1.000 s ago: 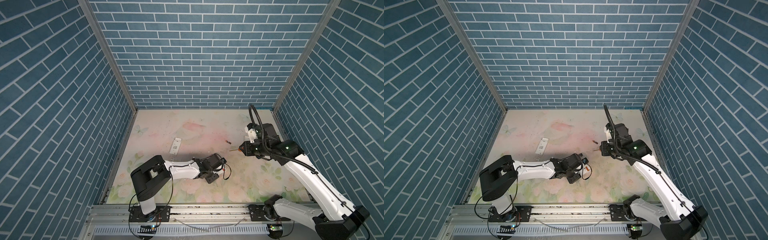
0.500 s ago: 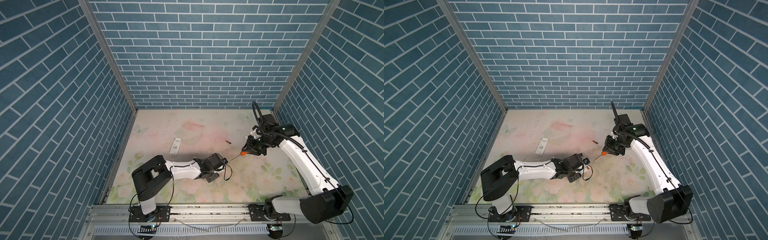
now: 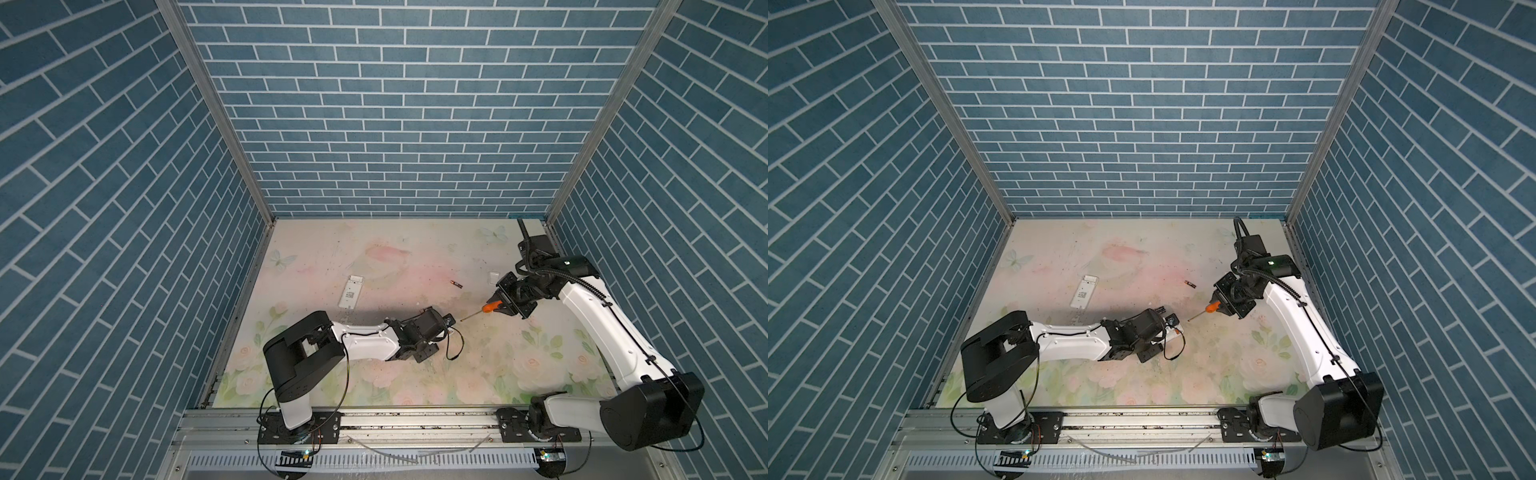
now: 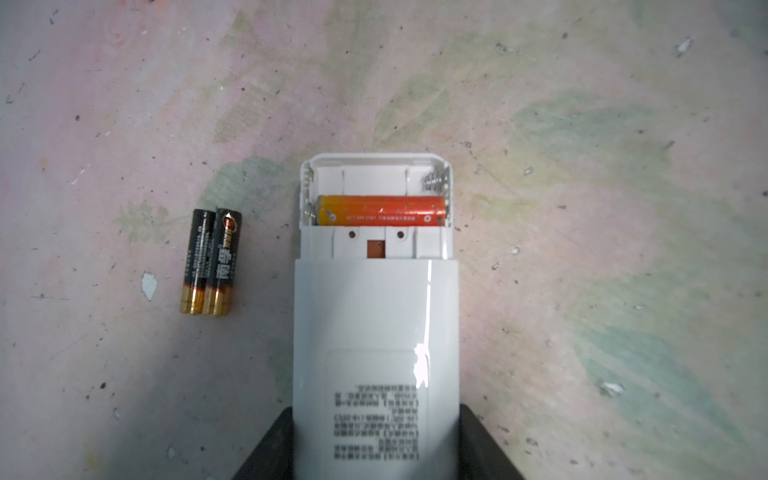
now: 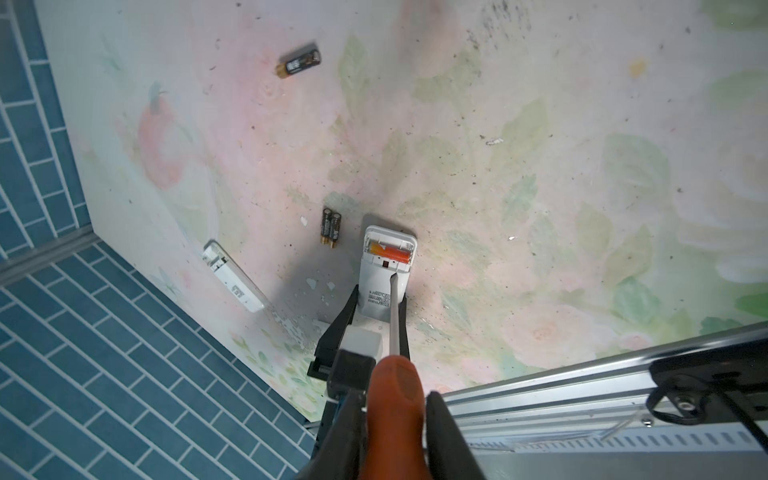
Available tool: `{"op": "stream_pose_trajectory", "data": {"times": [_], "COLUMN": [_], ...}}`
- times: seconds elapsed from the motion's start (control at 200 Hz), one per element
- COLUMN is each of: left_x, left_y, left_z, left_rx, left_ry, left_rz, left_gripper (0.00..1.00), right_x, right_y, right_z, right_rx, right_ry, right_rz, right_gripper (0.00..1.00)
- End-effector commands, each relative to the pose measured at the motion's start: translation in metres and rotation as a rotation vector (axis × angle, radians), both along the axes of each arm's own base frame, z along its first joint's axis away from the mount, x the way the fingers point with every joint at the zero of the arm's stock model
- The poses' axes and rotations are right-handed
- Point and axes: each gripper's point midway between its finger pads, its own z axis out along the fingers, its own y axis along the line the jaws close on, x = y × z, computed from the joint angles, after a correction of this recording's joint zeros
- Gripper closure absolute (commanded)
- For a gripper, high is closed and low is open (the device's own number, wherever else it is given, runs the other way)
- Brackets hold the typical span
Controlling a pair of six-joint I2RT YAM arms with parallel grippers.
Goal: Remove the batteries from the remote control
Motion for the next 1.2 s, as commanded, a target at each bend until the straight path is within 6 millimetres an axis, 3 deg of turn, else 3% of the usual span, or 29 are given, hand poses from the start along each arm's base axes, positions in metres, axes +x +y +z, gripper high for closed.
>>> {"op": "stream_pose_trajectory", "data": {"times": [0.0,0.28,0.435,1.195], "left_x": [-0.015,-0.017,-0.016,-0.009], "left_y": [0.027,0.021,0.021,0.024], "left_z": [-0.032,-0.034,-0.035,-0.035], "left_rx": [0.114,0.096,0.095,0.094], "left_ry": [0.056,0.07,0.07,0.035], "left_rz": [-0.016,-0.029,-0.024,0.013], "left_gripper": [0.78,0.79,0.79,0.79], "right_x": [0.008,0.024,0.023,0.008], "right_y": [0.005,0.008,0.01,0.018], "right_z": [-0.015,-0.034,-0.045,-0.05], "right_rx": [0.05,0.059,0.068,0.081], "right_ry": [0.052,0.065,0.096,0.118], "right_rz": [-0.132,-0.183,-0.192,-0.207], "right_gripper": [1.0,1.0,1.0,1.0]}}
